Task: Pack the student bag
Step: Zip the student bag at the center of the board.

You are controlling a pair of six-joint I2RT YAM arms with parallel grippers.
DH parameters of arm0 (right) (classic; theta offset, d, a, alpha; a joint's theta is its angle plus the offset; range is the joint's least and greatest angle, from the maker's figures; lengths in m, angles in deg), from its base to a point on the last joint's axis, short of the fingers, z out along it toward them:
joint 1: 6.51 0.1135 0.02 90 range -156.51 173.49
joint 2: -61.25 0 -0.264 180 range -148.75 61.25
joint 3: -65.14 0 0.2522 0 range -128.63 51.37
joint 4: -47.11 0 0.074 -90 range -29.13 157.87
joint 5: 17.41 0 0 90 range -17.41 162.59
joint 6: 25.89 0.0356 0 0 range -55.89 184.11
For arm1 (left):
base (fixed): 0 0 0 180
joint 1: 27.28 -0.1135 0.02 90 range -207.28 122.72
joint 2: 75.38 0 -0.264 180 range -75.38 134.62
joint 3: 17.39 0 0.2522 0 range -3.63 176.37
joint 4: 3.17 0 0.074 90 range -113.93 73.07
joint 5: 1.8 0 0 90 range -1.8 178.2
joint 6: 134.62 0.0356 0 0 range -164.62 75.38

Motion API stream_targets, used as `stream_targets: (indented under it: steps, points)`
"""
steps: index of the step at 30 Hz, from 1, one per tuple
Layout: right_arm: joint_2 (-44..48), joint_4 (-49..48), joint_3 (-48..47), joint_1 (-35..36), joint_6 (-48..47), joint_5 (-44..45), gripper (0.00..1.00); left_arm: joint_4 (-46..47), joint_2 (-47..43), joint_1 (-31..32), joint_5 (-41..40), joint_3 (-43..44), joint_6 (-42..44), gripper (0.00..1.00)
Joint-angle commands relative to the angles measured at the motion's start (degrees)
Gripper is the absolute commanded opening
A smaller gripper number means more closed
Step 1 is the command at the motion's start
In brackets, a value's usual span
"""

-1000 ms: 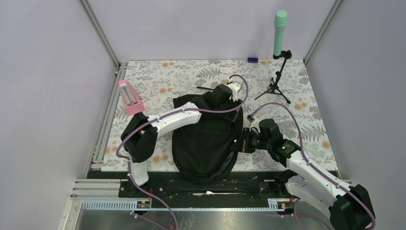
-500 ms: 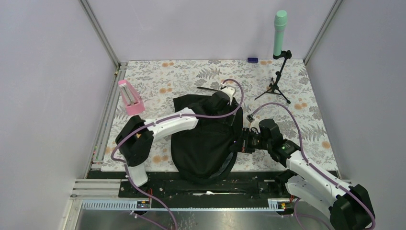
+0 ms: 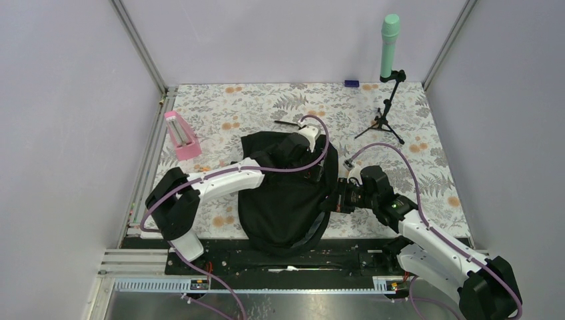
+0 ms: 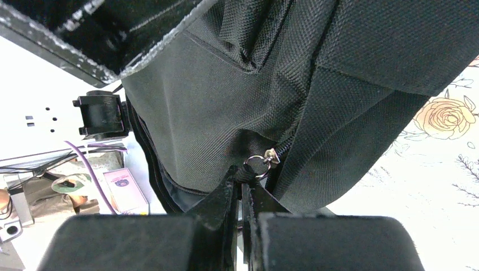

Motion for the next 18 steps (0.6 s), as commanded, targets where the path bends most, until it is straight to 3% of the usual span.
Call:
stream_targets:
  steps: [1, 5, 9, 12, 18]
  points:
    - [0.70, -2.16, 0.02, 0.22, 0.40, -1.82, 0.00, 2.86, -2.97, 0.38, 2.85, -1.69, 2.06, 0.91]
    - [0.56, -2.14, 0.01, 0.21, 0.41, -1.67, 0.00, 2.84, -3.23, 1.70, 3.04, -2.26, 6.40, 0.92]
    - [0.46, -2.18, 0.02, 0.22, 0.49, -1.79, 0.00, 0.66, -1.33, 2.65, 2.24, -0.41, 9.17, 0.86]
    - [0.48, -2.17, -0.42, 0.21, 0.85, -2.48, 0.00, -3.53, 1.76, 3.05, 0.42, 3.28, 9.26, 0.69]
    - [2.14, 2.52, -2.78, 0.22, 1.75, -2.38, 0.00, -5.00, 4.06, 3.08, -3.50, 6.83, 6.36, 0.18]
